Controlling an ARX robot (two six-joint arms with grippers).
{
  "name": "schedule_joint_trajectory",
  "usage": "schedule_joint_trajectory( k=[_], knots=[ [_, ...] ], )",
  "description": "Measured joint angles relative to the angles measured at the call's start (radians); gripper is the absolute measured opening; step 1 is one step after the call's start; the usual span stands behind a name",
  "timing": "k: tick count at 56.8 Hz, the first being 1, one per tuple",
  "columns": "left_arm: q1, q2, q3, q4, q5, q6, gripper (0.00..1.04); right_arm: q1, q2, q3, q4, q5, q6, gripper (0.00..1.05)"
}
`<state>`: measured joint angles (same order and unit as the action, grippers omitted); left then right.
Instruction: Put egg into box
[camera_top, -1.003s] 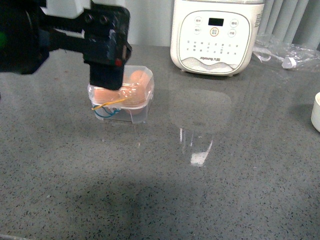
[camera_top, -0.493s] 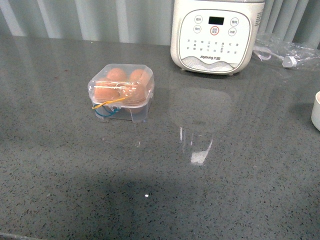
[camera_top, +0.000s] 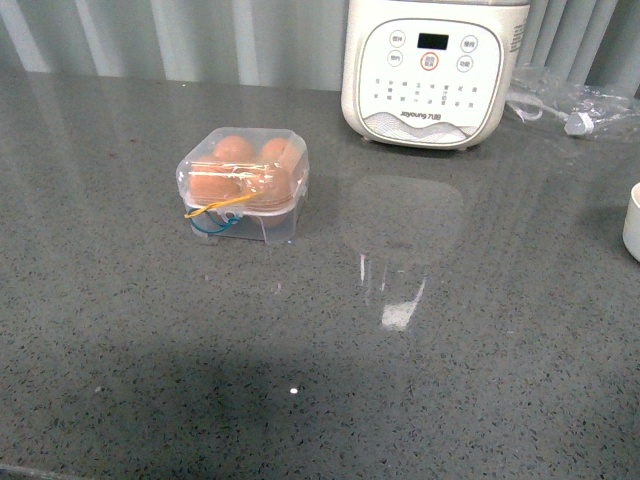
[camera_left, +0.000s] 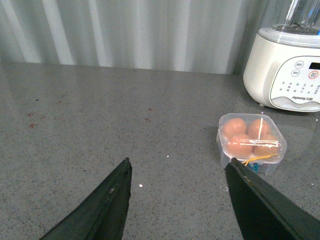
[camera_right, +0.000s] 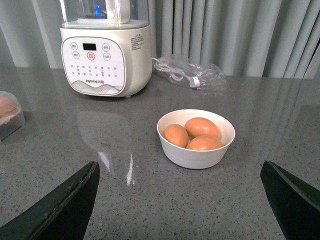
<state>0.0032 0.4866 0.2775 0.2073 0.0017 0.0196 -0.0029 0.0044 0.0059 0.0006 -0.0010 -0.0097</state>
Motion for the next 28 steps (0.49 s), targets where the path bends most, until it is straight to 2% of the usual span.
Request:
schedule_joint_trajectory(
  k=[5, 11, 15, 28],
  knots=[
    [-0.001, -0.029, -0.039, 0.01, -0.002, -0.006, 0.42, 0.0, 0.0, 0.0, 0.0, 0.0, 0.0, 0.97],
    [-0.001, -0.078, -0.103, 0.015, -0.002, -0.011, 0.15, 0.0, 0.0, 0.0, 0.0, 0.0, 0.0, 0.97],
    [-0.001, -0.102, -0.125, 0.016, -0.002, -0.019, 0.03, 0.0, 0.0, 0.0, 0.0, 0.0, 0.0, 0.97],
    [-0.001, -0.163, -0.174, 0.012, -0.002, -0.02, 0.04, 0.0, 0.0, 0.0, 0.0, 0.0, 0.0, 0.97]
  ],
)
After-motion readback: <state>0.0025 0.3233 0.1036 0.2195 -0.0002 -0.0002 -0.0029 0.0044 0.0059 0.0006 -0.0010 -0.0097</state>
